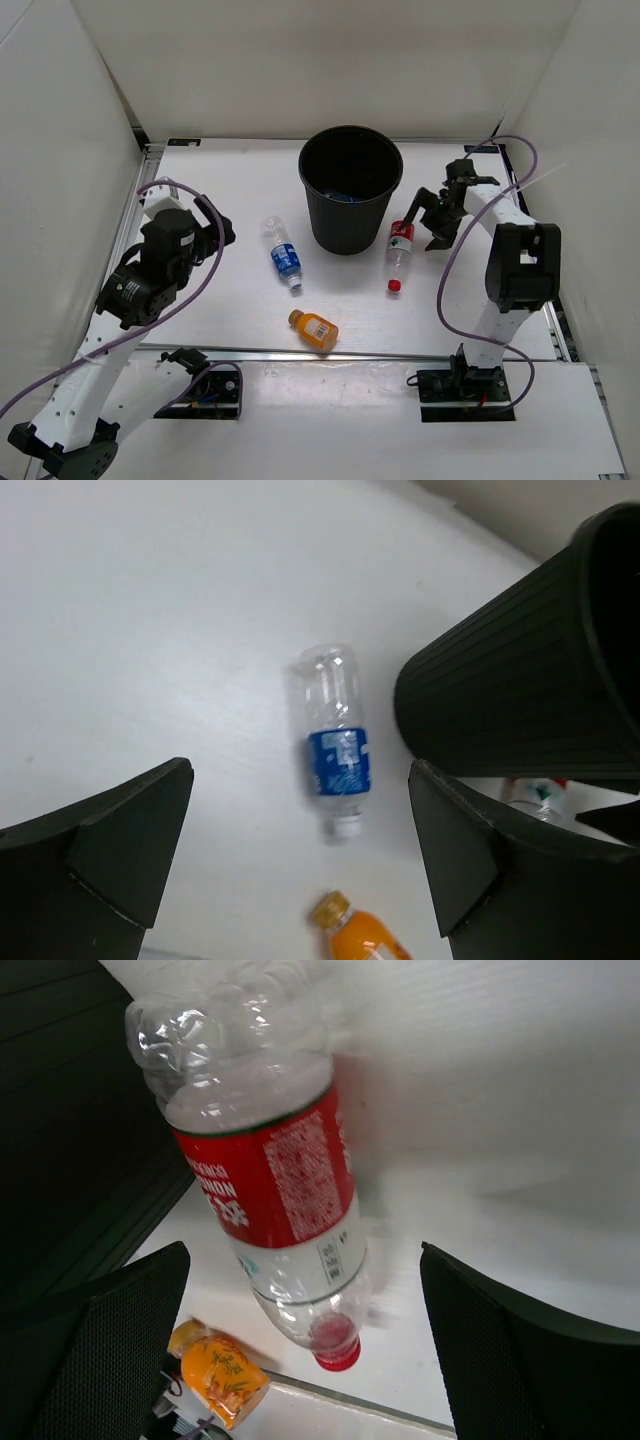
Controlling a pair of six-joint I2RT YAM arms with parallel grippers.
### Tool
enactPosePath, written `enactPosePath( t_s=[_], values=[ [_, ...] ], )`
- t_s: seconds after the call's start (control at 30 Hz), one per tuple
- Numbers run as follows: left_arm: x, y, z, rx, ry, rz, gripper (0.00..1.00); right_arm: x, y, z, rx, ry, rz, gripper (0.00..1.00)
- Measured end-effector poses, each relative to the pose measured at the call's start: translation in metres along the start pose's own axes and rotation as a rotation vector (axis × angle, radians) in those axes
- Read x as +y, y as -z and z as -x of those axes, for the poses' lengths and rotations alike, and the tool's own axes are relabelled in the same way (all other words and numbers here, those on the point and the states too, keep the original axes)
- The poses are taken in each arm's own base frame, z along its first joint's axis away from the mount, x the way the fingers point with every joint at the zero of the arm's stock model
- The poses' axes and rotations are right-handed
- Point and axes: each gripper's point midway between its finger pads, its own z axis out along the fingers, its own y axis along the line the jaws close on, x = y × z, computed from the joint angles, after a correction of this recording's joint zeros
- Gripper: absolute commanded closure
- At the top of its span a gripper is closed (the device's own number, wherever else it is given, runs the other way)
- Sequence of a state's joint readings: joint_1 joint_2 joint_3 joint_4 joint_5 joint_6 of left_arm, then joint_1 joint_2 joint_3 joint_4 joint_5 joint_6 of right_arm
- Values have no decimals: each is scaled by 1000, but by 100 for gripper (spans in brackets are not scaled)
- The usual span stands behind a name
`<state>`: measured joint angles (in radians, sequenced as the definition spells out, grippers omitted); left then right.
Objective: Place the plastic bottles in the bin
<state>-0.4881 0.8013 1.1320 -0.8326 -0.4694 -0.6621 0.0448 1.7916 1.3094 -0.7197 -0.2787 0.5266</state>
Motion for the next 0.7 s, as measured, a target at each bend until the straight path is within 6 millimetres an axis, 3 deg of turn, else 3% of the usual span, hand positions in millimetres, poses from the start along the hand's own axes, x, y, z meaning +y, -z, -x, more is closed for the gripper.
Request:
enactPosePath(
  t_s=[0.13,0.3,0.4,0.47,0.57,0.7],
  values=[
    [19,5,-13,49,-8,73,0,12,-16,1,28,57,-1,1],
    [34,22,-13,35,31,102,0,20,-34,3,46,93,-4,4],
    [43,30,-12,28,47,125,0,10,-49,0,82,72,-32,12],
    [48,33,-13,33,48,147,0,3,-56,-3,109,44,-45,23],
    [54,35,-15,38,45,170,0,-2,-56,-5,119,11,-49,42],
    [58,38,-15,33,52,184,0,-8,-51,-2,106,-33,-71,55]
  ],
)
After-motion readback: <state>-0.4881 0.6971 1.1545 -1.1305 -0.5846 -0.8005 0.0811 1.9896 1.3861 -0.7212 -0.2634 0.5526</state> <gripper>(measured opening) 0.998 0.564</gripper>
